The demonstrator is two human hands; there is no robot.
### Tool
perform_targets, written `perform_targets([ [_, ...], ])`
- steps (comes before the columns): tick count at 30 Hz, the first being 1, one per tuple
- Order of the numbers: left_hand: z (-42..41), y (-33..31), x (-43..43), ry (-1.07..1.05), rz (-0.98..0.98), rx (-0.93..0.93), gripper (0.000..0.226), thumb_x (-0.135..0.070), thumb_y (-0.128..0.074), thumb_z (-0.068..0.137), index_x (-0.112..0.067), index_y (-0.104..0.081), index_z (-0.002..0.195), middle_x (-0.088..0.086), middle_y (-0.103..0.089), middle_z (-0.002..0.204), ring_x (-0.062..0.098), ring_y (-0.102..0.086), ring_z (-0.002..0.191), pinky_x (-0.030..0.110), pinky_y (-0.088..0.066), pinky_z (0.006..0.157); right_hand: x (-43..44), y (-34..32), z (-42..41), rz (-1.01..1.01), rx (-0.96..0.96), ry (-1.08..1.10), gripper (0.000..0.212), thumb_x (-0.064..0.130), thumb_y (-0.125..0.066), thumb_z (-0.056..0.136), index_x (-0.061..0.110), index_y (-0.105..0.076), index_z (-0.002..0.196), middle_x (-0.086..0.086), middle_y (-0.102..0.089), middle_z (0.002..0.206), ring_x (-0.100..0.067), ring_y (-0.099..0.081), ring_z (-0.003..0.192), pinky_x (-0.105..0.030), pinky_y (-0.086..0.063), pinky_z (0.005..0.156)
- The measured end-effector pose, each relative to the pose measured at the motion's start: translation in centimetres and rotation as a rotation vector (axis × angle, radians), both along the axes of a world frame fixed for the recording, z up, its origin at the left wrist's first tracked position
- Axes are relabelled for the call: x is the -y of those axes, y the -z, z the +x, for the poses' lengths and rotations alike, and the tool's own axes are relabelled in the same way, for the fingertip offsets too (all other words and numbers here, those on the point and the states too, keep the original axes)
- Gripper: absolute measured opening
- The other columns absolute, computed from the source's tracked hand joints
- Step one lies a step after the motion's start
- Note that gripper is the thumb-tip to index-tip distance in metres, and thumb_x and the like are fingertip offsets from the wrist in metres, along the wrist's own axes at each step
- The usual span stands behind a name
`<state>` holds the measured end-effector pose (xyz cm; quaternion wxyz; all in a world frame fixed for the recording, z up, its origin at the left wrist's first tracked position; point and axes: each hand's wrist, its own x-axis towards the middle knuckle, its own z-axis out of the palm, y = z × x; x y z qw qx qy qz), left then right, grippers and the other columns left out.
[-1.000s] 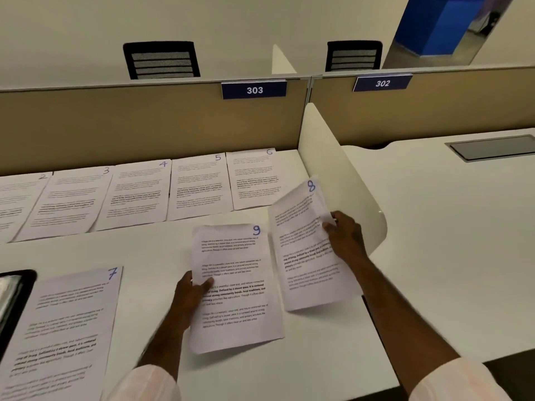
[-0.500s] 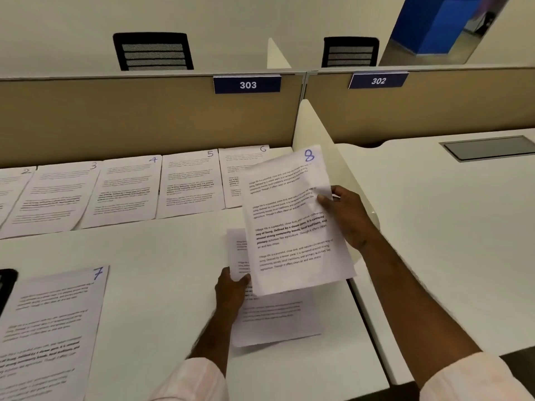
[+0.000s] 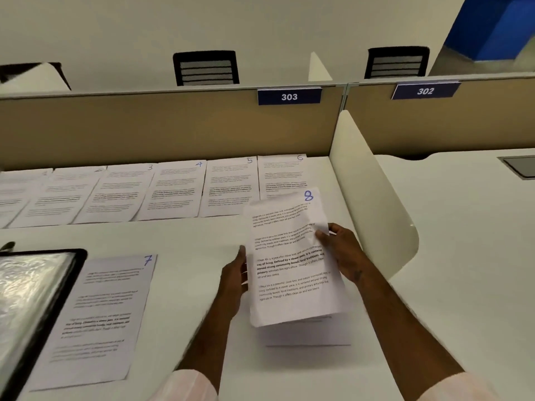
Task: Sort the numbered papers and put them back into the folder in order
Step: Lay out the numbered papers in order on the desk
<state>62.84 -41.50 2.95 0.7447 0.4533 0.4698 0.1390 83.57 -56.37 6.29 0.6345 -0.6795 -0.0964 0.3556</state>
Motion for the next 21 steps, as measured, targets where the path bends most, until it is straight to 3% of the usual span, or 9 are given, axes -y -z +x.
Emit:
perform_targets([
  [6,-4.4,-0.2,-2.1,0.008,0.173,-0.104,0.017,-0.02,-0.065,0.094,-0.005,-0.07,0.101,0.009,-0.075,0.098,0.027,-0.071,0.092,0.04,-0.059,0.075,-2.5,2.1,-3.4,-0.083,0.024,-0.05,0.018,0.014,-0.071,0.086,0.01,-0.07,0.104,-0.01,-0.074,0.099,-0.033,-0.071,0.092,-0.048,-0.056,0.087],
  [8,-6.3,0.2,-3.1,-0.008,0.216,-0.147,0.015,-0.02,-0.067,0.093,-0.007,-0.071,0.099,0.008,-0.075,0.096,0.026,-0.071,0.091,0.044,-0.059,0.078,-3.5,3.1,-5.0,-0.14,0.056,-0.071,0.016,0.017,-0.072,0.086,0.011,-0.07,0.1,-0.007,-0.074,0.097,-0.03,-0.07,0.092,-0.043,-0.058,0.082],
  [12,-10.6,1.0,-5.1,0.007,0.356,-0.294,0.016,-0.025,-0.07,0.09,-0.01,-0.068,0.083,0.005,-0.073,0.087,0.02,-0.067,0.08,0.027,-0.05,0.063,-5.7,5.2,-8.7,-0.286,0.168,-0.111,0.016,0.024,-0.076,0.082,0.013,-0.072,0.094,-0.005,-0.073,0.094,-0.024,-0.069,0.087,-0.039,-0.058,0.08],
  [15,-13.8,1.8,-7.2,0.053,0.468,-0.404,0.017,-0.028,-0.072,0.088,-0.014,-0.068,0.08,0.0,-0.072,0.081,0.018,-0.067,0.077,0.022,-0.047,0.066,-7.8,5.9,-12.0,-0.405,0.245,-0.128,0.018,0.027,-0.077,0.081,0.012,-0.071,0.089,-0.003,-0.071,0.09,-0.023,-0.067,0.085,-0.035,-0.055,0.076],
  [18,-16.9,2.6,-9.6,0.091,0.538,-0.505,0.018,-0.033,-0.076,0.084,-0.017,-0.07,0.078,-0.003,-0.07,0.075,0.015,-0.066,0.075,0.023,-0.047,0.068,-9.7,6.0,-15.7,-0.479,0.31,-0.136,0.022,0.029,-0.076,0.082,0.011,-0.064,0.077,0.0,-0.063,0.081,-0.02,-0.058,0.08,-0.028,-0.043,0.064],
  [21,-19.3,3.5,-11.9,0.126,0.606,-0.567,0.021,-0.035,-0.078,0.081,-0.018,-0.068,0.074,-0.008,-0.065,0.069,0.013,-0.063,0.071,0.023,-0.043,0.066,-11.2,6.7,-18.8,-0.523,0.332,-0.123,0.038,0.026,-0.073,0.085,0.018,-0.047,0.059,0.003,-0.049,0.061,-0.013,-0.046,0.061,-0.025,-0.032,0.053],
])
